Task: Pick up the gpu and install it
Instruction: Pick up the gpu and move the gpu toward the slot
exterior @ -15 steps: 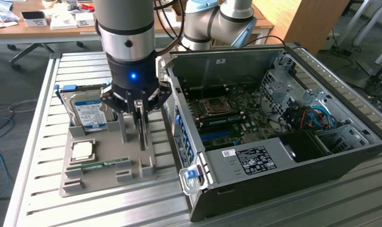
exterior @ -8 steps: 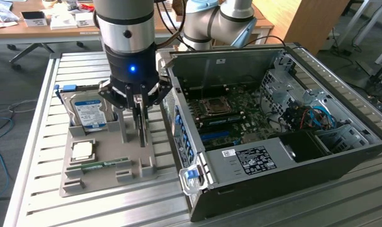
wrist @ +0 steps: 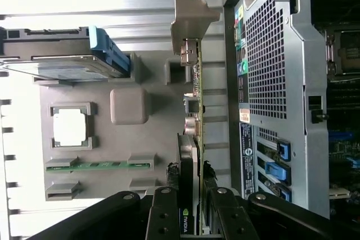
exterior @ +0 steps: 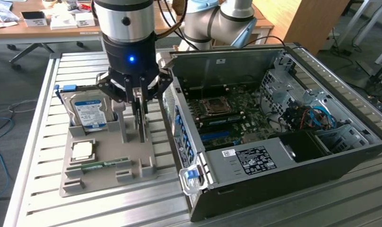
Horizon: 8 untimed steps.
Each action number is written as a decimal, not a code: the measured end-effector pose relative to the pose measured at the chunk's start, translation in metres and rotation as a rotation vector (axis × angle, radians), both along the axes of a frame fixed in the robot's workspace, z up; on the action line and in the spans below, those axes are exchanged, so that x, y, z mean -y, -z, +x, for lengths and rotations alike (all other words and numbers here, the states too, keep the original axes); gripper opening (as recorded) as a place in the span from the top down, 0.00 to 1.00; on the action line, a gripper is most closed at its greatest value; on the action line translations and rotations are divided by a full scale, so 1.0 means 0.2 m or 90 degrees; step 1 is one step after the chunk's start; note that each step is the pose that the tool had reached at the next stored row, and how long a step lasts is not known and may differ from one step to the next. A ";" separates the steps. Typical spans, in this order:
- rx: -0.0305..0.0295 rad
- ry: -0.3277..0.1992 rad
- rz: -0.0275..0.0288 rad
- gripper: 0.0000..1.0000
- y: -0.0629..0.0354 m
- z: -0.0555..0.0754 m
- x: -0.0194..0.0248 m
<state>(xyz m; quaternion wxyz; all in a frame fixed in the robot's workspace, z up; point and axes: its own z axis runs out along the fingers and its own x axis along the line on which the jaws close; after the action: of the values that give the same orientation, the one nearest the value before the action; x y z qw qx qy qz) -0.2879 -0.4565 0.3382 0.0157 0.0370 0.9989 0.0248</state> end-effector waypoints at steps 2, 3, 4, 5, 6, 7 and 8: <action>0.0002 0.000 0.0000 0.73 -0.018 0.00 0.000; 0.0002 0.000 0.0000 0.73 -0.026 0.00 0.000; 0.0003 0.000 0.0000 0.73 -0.036 0.00 0.000; 0.0003 0.000 0.0000 0.73 -0.044 0.00 0.000; 0.0004 0.000 0.0000 0.73 -0.052 0.00 0.000; 0.0005 0.000 0.0000 0.73 -0.059 0.00 0.000; 0.0005 0.000 0.0000 0.73 -0.062 0.00 0.000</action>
<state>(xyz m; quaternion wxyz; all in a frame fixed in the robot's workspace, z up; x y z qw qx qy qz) -0.2879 -0.4565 0.3506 0.0162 0.0370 0.9989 0.0248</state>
